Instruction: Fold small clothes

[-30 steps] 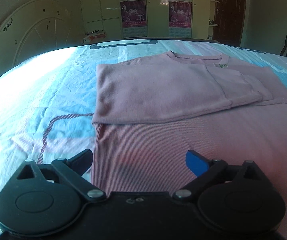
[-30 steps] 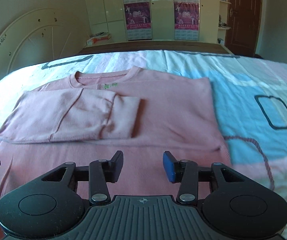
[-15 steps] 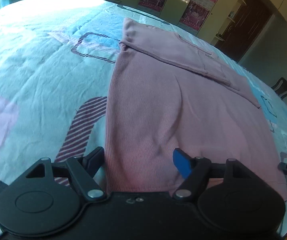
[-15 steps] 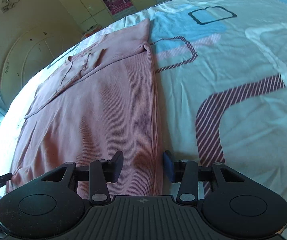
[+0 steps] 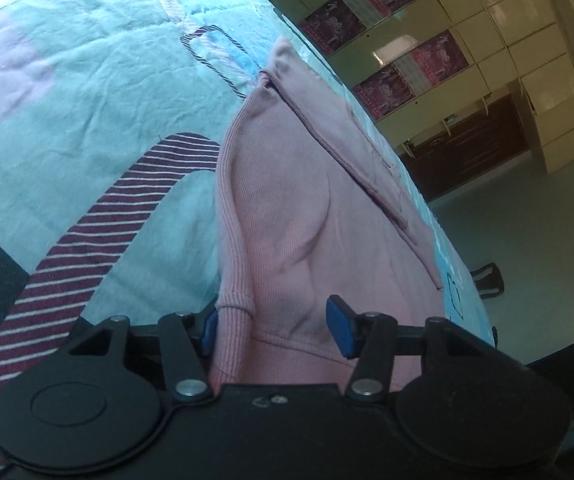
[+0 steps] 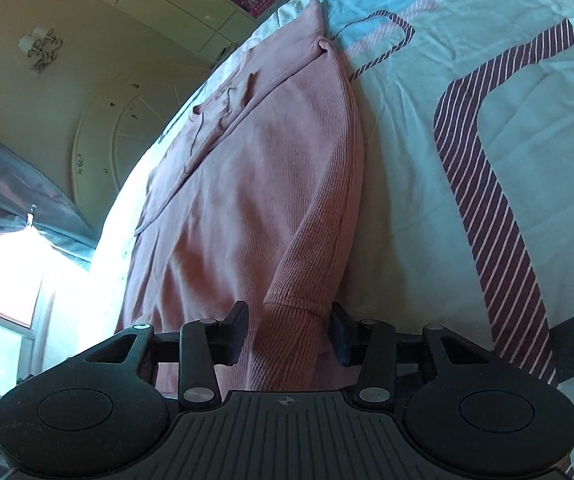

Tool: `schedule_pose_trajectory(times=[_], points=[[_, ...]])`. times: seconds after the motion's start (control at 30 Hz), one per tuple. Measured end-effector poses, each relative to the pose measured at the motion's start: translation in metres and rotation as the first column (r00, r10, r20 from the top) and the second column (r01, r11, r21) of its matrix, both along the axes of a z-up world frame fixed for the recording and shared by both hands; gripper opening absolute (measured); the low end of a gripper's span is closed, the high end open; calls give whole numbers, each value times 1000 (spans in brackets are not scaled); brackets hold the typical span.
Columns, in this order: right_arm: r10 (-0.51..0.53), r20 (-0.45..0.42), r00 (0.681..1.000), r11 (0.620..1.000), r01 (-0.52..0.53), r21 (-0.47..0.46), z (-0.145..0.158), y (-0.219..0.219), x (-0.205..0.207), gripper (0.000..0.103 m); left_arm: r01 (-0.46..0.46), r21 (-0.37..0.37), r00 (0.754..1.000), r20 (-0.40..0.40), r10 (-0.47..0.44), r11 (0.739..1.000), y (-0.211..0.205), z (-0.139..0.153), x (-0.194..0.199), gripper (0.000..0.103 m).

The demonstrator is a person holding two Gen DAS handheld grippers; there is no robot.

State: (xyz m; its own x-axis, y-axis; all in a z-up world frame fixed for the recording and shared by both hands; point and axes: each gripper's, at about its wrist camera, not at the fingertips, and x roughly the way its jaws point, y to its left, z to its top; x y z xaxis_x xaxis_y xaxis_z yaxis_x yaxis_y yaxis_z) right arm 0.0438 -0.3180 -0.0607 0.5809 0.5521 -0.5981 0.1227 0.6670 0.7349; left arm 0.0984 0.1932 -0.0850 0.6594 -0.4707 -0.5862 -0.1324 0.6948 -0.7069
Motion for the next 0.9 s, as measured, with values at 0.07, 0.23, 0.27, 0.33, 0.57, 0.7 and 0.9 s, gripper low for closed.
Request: schedule_pose_trajectory(times=[0.07, 0.23, 0.27, 0.33, 0.57, 0.7, 0.9], points=[[-8, -11, 1000, 998, 8, -60, 1, 3, 5, 30, 2, 33, 1000, -10, -1, 999, -1, 1, 6, 38], [4, 93, 996, 991, 8, -132, 21, 4, 1, 14, -28, 81, 991, 131, 17, 996, 6, 31, -11, 7], [7, 146, 989, 994, 9, -112, 30, 2, -5, 14, -41, 74, 983, 181, 27, 996, 9, 38, -18, 7], [15, 217, 976, 994, 9, -112, 39, -3, -14, 14, -59, 129, 985, 166, 37, 990, 12, 39, -21, 7], [-10, 73, 997, 994, 18, -108, 0, -7, -12, 14, -66, 139, 998, 32, 62, 988, 6, 8, -18, 7], [-7, 80, 997, 994, 16, -112, 4, -9, -8, 15, -97, 84, 995, 23, 96, 992, 13, 4, -17, 7], [-24, 143, 989, 992, 41, -116, 28, -13, 8, 15, -124, -18, 986, 110, 125, 992, 17, 25, 2, 7]])
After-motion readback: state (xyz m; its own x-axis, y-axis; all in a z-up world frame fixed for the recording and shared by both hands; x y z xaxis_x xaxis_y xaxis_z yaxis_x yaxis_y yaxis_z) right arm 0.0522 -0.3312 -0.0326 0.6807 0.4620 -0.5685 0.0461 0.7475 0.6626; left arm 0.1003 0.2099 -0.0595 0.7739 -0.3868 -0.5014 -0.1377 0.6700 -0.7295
